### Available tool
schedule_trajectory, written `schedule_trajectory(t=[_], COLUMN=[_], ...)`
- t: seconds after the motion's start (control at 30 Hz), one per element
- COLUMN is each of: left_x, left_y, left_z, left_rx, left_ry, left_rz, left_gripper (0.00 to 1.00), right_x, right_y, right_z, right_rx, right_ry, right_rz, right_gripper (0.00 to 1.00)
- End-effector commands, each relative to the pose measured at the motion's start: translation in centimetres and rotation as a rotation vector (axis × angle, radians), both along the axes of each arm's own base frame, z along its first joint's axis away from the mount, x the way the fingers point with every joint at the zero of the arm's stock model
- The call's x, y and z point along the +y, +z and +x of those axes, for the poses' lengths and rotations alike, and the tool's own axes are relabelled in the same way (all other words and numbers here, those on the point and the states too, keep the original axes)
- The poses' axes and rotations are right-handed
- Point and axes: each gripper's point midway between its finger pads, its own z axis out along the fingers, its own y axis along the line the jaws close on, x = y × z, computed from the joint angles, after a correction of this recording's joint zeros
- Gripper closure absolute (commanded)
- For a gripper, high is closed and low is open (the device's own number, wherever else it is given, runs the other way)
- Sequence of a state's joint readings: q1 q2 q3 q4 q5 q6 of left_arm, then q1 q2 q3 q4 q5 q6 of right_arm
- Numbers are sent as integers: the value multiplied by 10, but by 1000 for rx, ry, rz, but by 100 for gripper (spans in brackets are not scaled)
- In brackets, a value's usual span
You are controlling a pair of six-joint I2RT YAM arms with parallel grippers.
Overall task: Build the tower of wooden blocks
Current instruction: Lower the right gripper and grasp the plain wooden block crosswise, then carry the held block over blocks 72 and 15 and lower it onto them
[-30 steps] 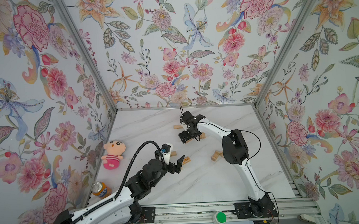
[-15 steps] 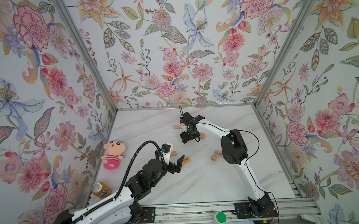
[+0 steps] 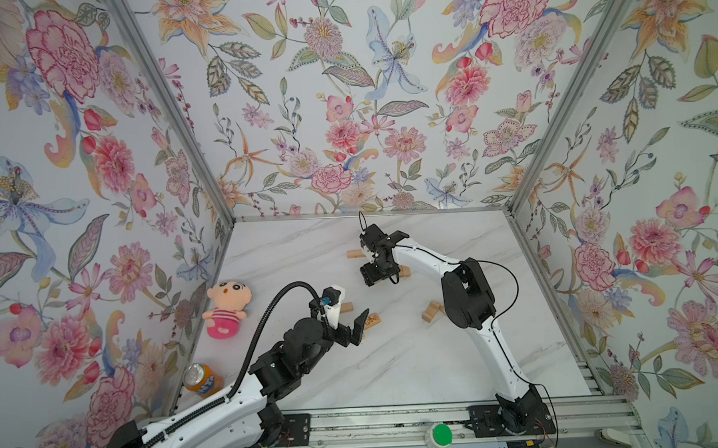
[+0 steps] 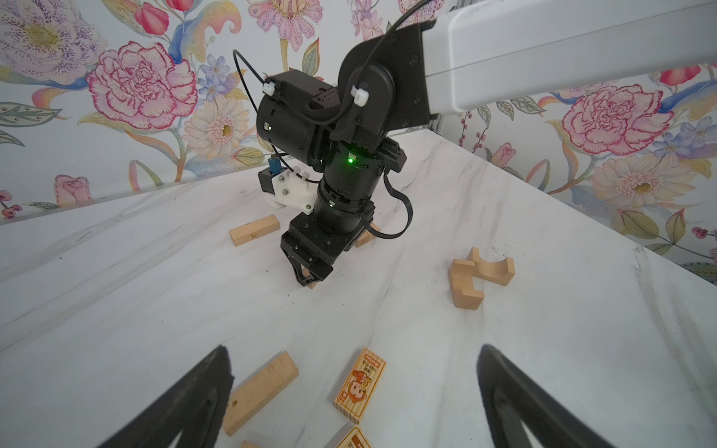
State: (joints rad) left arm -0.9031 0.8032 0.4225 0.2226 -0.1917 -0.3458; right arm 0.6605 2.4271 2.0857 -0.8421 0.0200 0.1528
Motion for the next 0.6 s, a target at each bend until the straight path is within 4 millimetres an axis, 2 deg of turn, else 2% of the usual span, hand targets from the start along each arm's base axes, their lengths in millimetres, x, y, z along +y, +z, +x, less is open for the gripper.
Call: schedule_trajectory(t=[0.0, 0.1, 0.13, 0.33, 0.57], left_x=[4, 4, 3, 1, -6], left_y=[14, 17, 19, 27, 24], left_z=[5, 5, 5, 7, 13], left_rx=[-45, -53, -56, -81, -82], left_ry=[23, 23, 21, 18, 14], left_rz=[-10, -16, -21, -27, 14], left_gripper=[1, 1, 1, 1, 1], right_x=[-5, -3, -16, -27, -61], right_y=[39, 51, 55, 74, 71], right_z=[8, 11, 22, 35, 56], right_rx=[-60, -76, -84, -118, -105], right_ry=[-55, -73, -110, -153, -262], right_rz=[28, 52, 56, 85, 97], right_gripper=[33, 33, 33, 33, 33])
